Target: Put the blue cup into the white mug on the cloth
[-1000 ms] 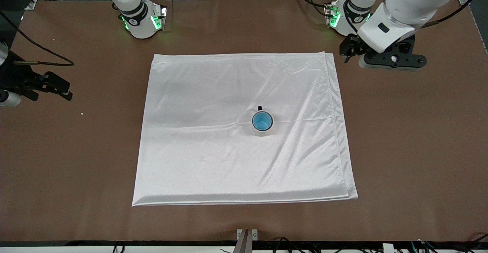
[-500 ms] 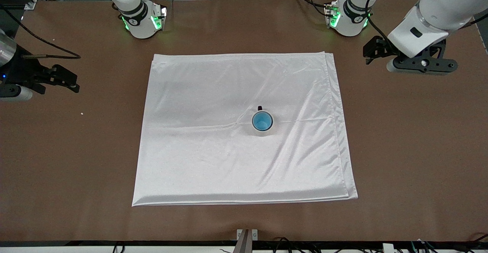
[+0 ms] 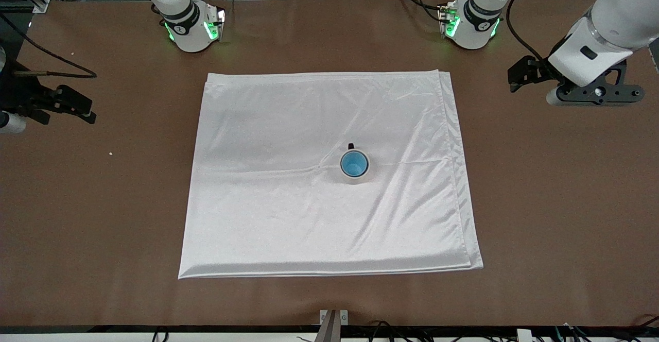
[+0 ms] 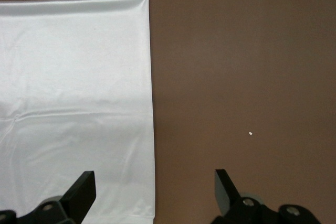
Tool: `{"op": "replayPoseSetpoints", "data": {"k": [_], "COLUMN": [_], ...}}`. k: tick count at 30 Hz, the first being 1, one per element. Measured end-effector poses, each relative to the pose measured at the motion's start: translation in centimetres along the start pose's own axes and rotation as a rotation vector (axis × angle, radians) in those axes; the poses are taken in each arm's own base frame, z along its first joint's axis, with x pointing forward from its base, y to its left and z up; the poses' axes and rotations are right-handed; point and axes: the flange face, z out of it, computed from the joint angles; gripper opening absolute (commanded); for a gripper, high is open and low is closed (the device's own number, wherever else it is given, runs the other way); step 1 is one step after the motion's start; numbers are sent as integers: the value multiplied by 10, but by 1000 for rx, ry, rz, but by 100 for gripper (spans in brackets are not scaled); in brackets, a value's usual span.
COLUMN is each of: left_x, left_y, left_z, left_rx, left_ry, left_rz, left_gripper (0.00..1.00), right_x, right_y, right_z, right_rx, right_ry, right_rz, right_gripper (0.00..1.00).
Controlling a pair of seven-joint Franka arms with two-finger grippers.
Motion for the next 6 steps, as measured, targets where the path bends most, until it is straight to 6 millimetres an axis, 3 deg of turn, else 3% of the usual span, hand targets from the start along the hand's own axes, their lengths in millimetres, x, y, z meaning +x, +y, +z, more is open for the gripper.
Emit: {"op": "replayPoseSetpoints", "data": {"k": [6], "left_x": [0], "left_y": [2], "left_z": [0], "left_rx": [2], "left_ry": [0], "left_rz": [4], "left_gripper": [100], "right_x": [-1], "right_y": [2], "right_z": [-2], "right_rx": [0], "right_ry": [3], "right_rz": [3], "right_gripper": [100]}}
